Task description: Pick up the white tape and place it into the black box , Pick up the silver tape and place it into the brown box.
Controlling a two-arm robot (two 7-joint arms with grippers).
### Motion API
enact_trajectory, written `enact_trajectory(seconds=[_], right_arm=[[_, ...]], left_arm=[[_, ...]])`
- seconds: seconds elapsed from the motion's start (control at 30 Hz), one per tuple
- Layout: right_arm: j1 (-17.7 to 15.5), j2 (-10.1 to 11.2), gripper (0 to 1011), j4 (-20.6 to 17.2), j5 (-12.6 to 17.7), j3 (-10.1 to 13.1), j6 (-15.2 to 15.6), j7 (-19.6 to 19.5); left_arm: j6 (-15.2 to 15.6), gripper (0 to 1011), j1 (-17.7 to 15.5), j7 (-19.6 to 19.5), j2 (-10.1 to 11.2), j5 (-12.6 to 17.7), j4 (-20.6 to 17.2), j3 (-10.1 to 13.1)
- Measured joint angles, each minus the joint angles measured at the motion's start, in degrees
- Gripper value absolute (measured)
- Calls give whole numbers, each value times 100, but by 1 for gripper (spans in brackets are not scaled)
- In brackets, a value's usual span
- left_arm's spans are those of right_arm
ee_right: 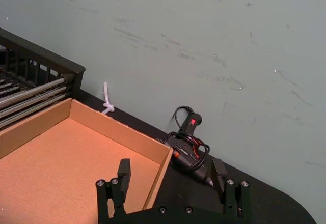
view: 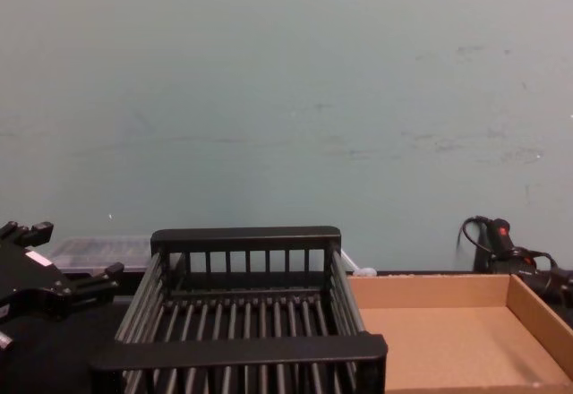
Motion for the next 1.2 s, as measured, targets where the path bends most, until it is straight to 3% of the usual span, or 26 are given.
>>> enact_trajectory(seconds=[1.2], right_arm=[[0, 0, 1002, 0, 0, 0, 0, 0]], left_arm=[[0, 1001, 0, 0, 0, 0, 0, 0]])
